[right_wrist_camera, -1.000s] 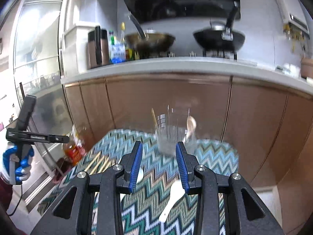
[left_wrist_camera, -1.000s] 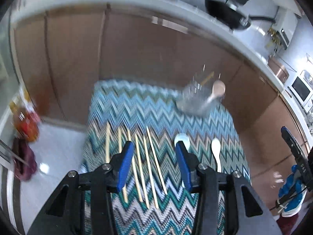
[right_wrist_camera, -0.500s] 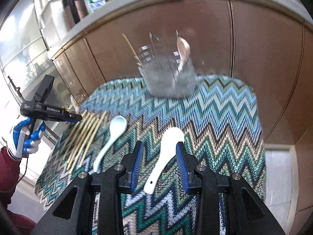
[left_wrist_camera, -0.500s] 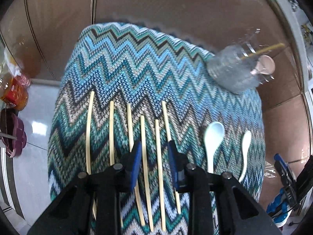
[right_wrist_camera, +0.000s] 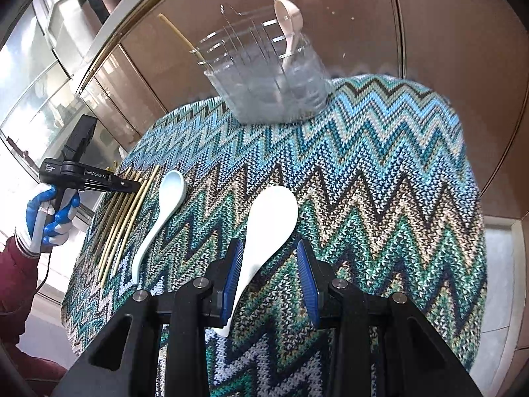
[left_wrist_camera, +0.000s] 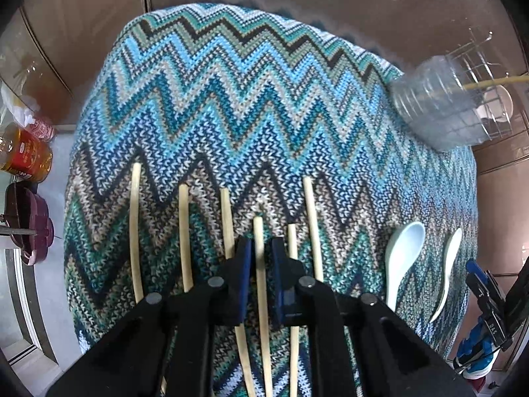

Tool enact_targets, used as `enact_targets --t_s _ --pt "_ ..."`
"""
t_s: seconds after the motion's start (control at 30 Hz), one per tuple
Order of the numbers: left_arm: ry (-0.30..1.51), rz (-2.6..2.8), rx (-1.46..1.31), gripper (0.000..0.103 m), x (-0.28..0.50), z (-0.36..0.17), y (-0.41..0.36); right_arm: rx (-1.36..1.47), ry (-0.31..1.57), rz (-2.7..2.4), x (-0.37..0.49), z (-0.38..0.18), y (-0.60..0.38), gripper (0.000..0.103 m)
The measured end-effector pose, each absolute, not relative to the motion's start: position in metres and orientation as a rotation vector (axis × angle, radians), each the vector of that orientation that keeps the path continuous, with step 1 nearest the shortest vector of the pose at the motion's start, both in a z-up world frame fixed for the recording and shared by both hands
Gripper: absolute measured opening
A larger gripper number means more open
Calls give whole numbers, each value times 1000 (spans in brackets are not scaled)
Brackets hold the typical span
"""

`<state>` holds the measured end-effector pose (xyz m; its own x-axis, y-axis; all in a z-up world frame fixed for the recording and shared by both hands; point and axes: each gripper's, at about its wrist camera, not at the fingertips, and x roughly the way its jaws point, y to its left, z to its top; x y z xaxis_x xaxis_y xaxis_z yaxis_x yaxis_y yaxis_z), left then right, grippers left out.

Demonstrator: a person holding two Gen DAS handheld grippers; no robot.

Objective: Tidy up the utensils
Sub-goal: 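Grasp another white spoon with the right gripper while the left gripper grasps a chopstick, then release the spoon from the right gripper into the holder while the left gripper releases its chopstick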

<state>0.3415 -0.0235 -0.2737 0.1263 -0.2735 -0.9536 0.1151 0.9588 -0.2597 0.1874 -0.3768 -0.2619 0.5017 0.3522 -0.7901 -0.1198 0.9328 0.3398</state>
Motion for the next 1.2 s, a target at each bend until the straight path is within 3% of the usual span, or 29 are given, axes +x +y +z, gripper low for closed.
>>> enact_targets --t_s 0.47,0.57,0.7,0.83,1.0,1.2 --pt "1435 -293 -130 10 345 -278 -27 265 1113 377 250 -285 -385 32" --pt "1439 -293 -123 8 347 -278 -28 258 1143 412 263 -289 -385 28" --pt "1442 -283 -134 5 349 -279 -27 242 1169 480 273 -294 -381 9" --pt "1432 -270 -154 5 346 -278 -23 194 1165 513 273 -292 -373 5" --pt "1372 -283 -201 5 330 -261 -17 144 1098 497 251 -271 -366 5" --pt "1210 -314 -185 5 300 -202 -9 69 967 434 210 -219 -363 5"
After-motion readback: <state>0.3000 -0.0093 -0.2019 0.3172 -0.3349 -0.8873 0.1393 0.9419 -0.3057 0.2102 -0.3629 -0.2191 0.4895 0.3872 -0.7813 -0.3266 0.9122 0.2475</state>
